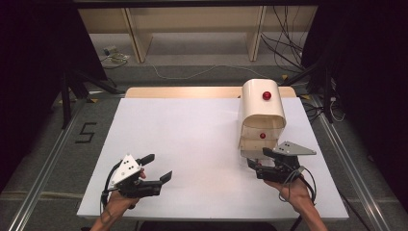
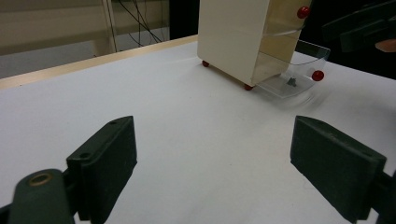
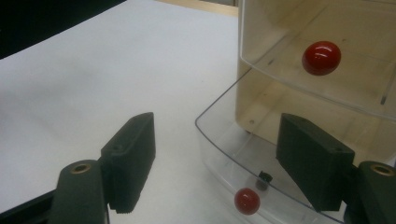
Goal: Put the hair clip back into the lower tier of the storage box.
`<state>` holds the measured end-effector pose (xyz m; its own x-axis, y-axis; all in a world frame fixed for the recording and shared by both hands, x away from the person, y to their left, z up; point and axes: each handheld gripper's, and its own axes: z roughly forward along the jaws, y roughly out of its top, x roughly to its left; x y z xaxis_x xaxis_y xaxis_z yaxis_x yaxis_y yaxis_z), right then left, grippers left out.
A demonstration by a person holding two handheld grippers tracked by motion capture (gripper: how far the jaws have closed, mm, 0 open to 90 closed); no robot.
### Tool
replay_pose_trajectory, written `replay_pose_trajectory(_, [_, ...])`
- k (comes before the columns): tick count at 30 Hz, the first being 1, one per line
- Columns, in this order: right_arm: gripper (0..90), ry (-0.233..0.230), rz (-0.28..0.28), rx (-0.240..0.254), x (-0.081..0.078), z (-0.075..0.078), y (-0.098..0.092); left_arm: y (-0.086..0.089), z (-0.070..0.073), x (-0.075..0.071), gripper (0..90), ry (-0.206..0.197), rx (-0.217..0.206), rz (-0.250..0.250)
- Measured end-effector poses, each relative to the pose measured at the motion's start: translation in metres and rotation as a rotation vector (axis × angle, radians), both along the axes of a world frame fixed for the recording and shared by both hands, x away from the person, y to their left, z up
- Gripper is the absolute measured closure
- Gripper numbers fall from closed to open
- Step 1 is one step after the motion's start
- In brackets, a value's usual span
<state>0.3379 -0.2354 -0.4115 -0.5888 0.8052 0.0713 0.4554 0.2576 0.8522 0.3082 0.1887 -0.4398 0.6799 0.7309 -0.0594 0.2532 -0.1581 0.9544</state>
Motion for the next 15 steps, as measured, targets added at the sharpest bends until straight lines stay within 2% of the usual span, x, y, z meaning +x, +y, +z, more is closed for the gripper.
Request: replay_pose_trajectory(15, [31.4,0.0,0.013,-0.002,-0.0073,-0.0056,-0.0008,0.0,0.0,0.0,14.3,-0.001,0.004,0.002])
